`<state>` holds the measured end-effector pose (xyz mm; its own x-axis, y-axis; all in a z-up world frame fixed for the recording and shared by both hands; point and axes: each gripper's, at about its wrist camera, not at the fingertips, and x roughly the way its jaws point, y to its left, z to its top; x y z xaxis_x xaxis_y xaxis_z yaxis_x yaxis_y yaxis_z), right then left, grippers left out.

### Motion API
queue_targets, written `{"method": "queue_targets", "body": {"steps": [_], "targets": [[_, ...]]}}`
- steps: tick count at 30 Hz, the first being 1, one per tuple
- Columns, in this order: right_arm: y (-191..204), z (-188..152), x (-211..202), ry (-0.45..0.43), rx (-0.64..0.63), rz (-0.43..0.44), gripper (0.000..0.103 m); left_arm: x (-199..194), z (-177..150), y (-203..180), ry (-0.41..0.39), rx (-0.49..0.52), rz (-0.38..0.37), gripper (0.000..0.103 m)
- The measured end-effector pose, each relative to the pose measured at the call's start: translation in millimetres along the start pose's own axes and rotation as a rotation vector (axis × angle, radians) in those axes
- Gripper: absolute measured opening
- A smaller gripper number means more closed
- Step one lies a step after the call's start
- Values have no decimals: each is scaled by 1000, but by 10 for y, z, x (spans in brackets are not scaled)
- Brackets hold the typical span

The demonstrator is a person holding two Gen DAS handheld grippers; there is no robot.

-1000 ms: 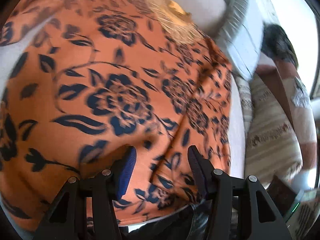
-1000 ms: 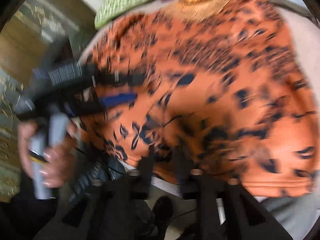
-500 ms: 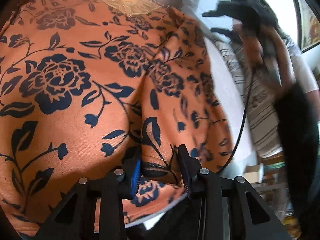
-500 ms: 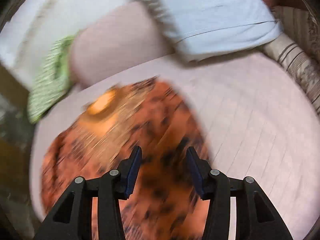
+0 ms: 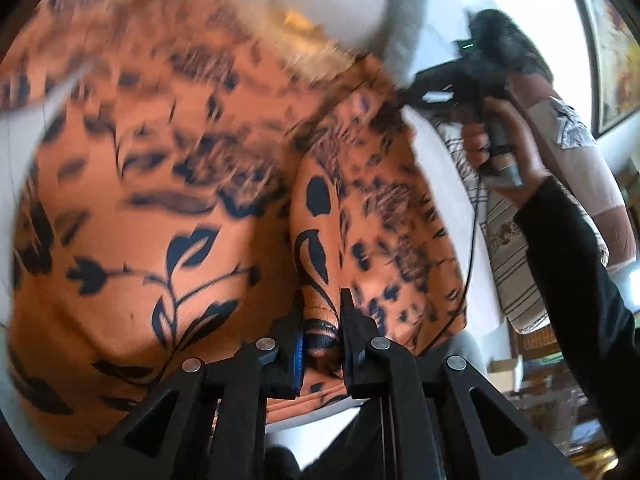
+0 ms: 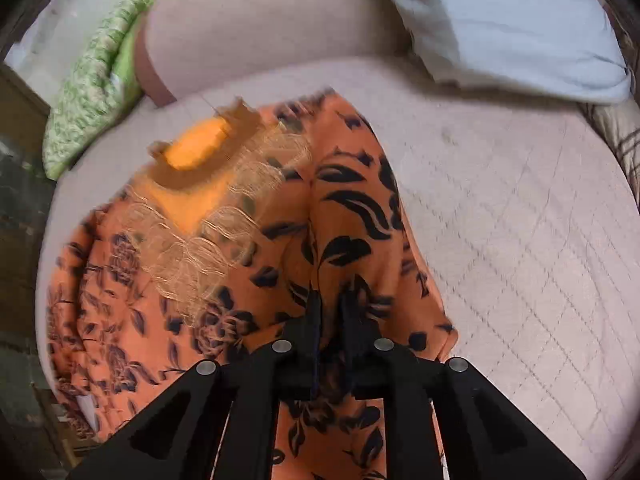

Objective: Fold small clothes

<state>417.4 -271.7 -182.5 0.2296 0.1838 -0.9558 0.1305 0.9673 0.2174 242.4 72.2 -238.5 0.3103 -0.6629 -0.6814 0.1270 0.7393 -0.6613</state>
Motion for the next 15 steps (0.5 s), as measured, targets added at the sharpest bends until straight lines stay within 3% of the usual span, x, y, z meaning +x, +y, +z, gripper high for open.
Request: {"method": "queue_targets", "body": {"steps": [1, 3, 4, 5, 8, 13, 15], "targets": [[18, 2, -31, -24, 9, 25, 15, -15, -5, 20, -8, -4, -10, 14], [115, 61, -167, -89, 7, 49, 28, -45, -9, 53, -44, 0, -19, 18], [161, 107, -202, -108, 2, 44, 46, -47, -4, 62, -53, 2, -14, 18], [214, 161, -227, -125, -5, 31, 52, -45, 0, 70, -58, 5, -17, 18], [396, 393, -148, -127, -53, -36, 48, -32, -33, 103, -63, 16, -23, 18], [446, 735, 435, -31, -69, -231, 45, -81, -78, 167, -76, 33, -22, 18], [385, 745, 636, 5, -70, -331, 16, -107, -85, 180, -83, 31, -6, 10]]}}
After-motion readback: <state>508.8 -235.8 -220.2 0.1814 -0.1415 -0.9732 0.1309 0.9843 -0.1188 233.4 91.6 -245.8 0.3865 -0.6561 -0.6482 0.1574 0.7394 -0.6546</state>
